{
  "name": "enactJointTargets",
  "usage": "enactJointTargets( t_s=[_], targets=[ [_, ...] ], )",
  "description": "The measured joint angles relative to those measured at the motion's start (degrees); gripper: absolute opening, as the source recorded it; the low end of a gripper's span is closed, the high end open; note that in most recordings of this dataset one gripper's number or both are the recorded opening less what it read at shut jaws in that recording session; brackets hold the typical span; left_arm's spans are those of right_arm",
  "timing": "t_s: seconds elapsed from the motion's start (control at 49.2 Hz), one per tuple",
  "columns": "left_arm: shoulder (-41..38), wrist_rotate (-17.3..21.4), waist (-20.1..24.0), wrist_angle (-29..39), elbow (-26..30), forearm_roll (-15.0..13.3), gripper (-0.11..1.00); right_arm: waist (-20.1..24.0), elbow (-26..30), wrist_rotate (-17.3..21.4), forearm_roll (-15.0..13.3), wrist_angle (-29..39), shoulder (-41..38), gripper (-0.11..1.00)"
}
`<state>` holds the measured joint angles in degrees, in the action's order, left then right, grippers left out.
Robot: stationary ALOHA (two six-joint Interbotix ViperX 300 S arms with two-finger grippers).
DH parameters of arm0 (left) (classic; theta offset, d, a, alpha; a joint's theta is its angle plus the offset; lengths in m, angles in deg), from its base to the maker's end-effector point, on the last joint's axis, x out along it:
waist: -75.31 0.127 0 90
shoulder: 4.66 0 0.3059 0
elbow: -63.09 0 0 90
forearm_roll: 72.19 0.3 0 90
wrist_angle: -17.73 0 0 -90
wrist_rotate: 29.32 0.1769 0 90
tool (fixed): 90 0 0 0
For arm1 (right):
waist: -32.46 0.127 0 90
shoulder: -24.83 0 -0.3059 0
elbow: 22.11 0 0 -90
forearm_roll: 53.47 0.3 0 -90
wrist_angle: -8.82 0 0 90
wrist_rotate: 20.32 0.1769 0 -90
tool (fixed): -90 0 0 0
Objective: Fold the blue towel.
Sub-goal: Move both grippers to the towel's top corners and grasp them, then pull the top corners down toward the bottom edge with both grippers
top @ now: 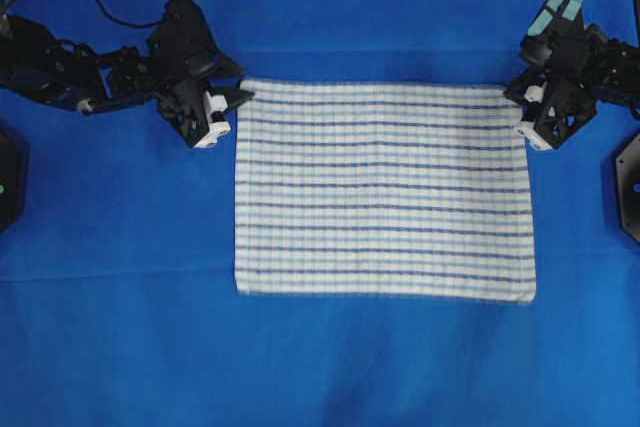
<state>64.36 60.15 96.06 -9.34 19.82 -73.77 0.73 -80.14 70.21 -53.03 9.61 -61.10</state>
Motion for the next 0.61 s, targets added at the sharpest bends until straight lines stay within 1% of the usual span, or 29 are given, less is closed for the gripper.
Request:
enactJointTargets(
  t_s=[0.081, 0.122, 0.427, 0.61],
  targets=[
    [0.0, 0.6, -0.4, 0.5, 0.2, 0.1, 0.09, 0.0, 0.0, -0.1, 0.0, 0.3, 0.0, 0.06],
    [0.1, 0.7, -0.6, 0.6, 0.2, 0.0, 0.04, 0.0, 0.0, -0.1, 0.0, 0.3, 0.0, 0.06],
    [0.8, 0.9, -1.3, 1.3, 0.2, 0.0, 0.03, 0.0, 0.0, 0.1, 0.0, 0.5, 1.1, 0.06],
    [4.6, 1.0, -2.4, 2.2, 0.1, 0.0, 0.03, -0.1, 0.0, 0.2, 0.1, 1.8, 6.6, 0.06]
  ],
)
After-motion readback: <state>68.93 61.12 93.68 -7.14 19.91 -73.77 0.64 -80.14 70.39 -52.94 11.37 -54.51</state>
